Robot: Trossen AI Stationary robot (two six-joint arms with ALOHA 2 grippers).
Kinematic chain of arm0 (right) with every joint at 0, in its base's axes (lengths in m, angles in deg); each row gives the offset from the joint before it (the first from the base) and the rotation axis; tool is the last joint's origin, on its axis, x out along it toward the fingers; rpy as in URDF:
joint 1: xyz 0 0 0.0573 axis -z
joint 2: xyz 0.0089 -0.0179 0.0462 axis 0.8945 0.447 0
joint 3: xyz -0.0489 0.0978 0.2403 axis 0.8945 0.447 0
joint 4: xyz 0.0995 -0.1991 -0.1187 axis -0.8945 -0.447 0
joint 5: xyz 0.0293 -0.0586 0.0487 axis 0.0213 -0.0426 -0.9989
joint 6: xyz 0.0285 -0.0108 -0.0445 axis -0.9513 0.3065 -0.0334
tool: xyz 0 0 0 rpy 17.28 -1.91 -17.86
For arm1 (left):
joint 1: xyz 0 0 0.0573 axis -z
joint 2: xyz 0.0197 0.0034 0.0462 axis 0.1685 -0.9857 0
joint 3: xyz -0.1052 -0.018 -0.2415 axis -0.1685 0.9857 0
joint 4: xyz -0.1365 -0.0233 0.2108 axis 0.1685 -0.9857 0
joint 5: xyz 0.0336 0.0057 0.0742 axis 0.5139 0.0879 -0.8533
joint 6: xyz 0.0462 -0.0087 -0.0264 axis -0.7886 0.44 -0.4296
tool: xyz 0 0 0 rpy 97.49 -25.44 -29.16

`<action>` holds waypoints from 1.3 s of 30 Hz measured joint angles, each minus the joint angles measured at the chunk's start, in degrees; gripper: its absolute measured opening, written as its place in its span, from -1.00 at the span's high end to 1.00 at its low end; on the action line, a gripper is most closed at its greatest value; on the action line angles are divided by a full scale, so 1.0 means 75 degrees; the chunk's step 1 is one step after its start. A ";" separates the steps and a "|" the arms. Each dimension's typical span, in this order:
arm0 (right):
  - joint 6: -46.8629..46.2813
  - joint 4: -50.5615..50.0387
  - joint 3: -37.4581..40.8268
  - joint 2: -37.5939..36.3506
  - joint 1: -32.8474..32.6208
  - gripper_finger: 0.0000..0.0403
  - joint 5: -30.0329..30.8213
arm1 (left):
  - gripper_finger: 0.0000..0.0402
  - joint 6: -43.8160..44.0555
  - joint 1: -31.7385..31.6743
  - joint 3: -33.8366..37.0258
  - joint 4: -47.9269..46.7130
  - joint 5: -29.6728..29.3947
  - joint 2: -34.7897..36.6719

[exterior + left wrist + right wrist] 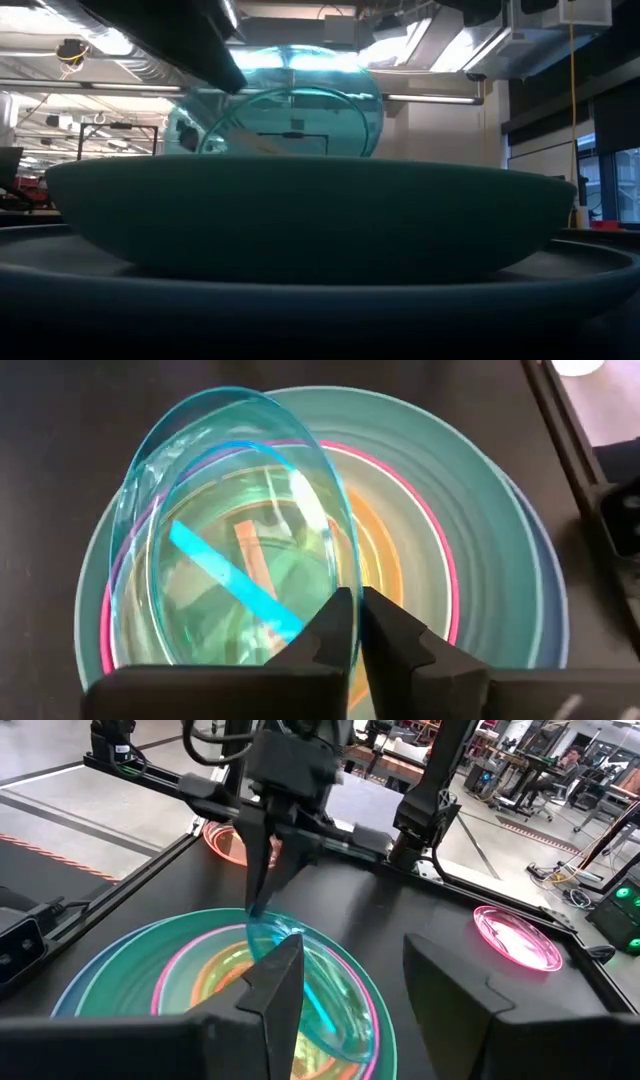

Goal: Stack plastic plates
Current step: Stack the dark blue plate on top of the orange plate, then stack the red plate on top of the dark blue plate

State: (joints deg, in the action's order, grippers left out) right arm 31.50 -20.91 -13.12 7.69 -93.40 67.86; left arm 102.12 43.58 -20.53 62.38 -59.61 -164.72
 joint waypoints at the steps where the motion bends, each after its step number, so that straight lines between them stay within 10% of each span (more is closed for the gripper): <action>1: 0.0000 -0.0002 0.0000 0.0000 0.0000 0.17 0.0000 | 0.88 0.0011 -0.0040 0.0000 -0.0003 0.0063 -0.0003; 15: 0.0000 -0.0044 0.0000 0.0000 0.0000 0.17 0.0000 | 0.41 0.0186 -0.0385 -0.0820 -0.1369 0.1766 0.0038; 24: -0.0035 -0.0045 0.0000 0.0000 0.0000 0.17 0.0000 | 0.42 0.0163 -0.0331 -0.2055 -0.4676 0.0310 0.0099; 39: -0.0052 -0.0160 0.0000 0.0003 0.0000 0.17 0.0092 | 0.43 0.1191 -0.1757 0.0586 -0.5120 -0.0406 0.3040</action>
State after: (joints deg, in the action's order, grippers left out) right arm 31.11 -22.10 -13.12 7.71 -93.40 68.55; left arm 111.05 30.41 -16.13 23.98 -62.65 -141.92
